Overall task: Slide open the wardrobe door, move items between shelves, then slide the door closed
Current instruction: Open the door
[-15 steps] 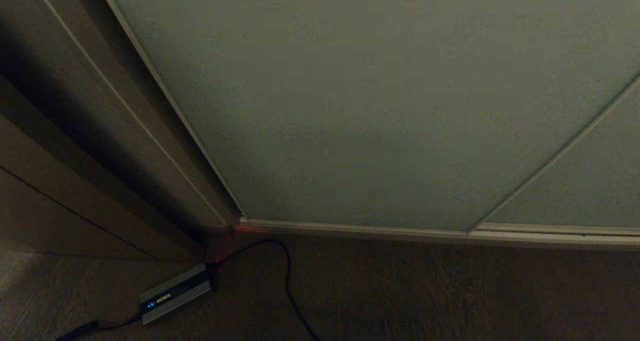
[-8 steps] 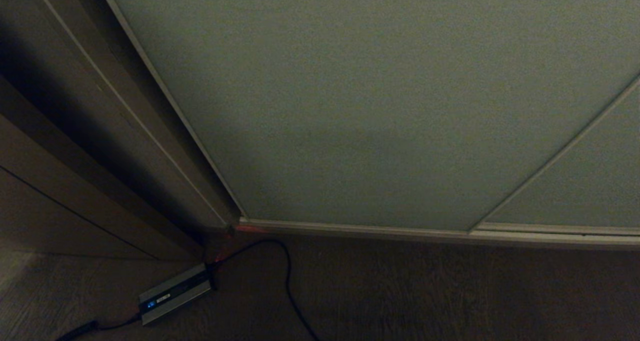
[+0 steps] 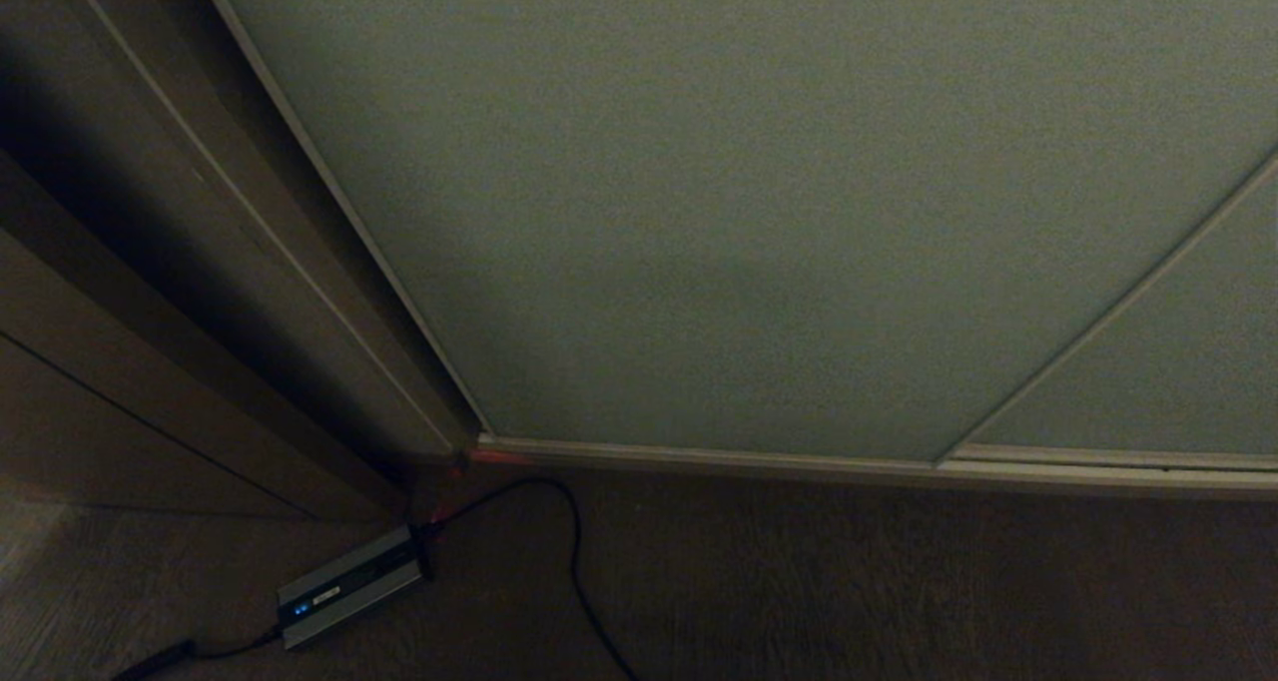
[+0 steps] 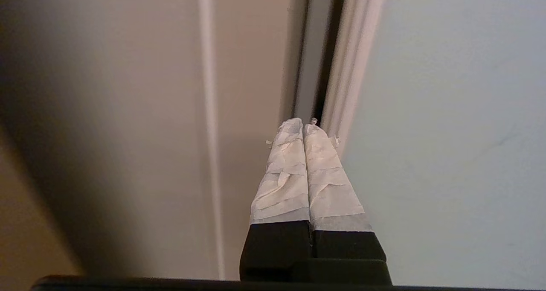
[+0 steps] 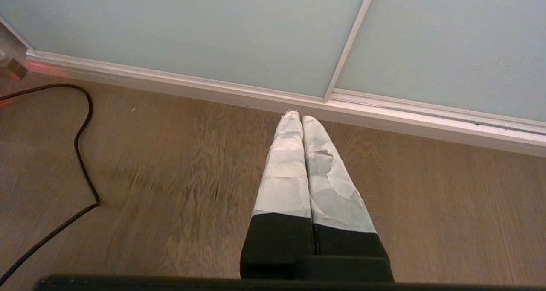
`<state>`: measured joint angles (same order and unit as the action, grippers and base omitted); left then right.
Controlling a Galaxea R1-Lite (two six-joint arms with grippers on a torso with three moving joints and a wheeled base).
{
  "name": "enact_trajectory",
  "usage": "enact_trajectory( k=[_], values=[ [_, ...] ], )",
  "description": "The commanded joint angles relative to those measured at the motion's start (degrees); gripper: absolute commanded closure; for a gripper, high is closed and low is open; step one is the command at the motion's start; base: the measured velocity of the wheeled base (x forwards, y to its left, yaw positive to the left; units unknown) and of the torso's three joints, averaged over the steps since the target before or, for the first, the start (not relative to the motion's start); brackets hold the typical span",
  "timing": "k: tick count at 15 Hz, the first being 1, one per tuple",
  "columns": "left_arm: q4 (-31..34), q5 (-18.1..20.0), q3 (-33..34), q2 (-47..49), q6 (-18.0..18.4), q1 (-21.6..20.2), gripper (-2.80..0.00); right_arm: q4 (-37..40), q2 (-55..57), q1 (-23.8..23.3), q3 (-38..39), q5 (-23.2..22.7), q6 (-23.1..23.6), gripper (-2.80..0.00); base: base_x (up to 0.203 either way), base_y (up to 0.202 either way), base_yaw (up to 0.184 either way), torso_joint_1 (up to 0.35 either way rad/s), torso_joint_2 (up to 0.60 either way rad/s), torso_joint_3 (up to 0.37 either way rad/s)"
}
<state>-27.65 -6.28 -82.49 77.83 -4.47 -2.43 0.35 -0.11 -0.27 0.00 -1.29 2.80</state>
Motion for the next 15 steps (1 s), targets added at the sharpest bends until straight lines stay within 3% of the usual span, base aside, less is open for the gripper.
enact_trajectory(
  k=[1, 15],
  values=[
    [-0.3, 0.2, -1.5, 2.2, 0.1, 0.0, 0.00, 0.0, 0.1, 0.0, 0.2, 0.0, 0.0, 0.00, 0.000, 0.000, 0.000, 0.000, 0.00, 0.000],
    [2.8, 2.9, -10.8, 9.7, 0.6, -0.1, 0.00, 0.0, 0.0, 0.0, 0.2, 0.0, 0.0, 0.00, 0.000, 0.000, 0.000, 0.000, 0.00, 0.000]
  ],
)
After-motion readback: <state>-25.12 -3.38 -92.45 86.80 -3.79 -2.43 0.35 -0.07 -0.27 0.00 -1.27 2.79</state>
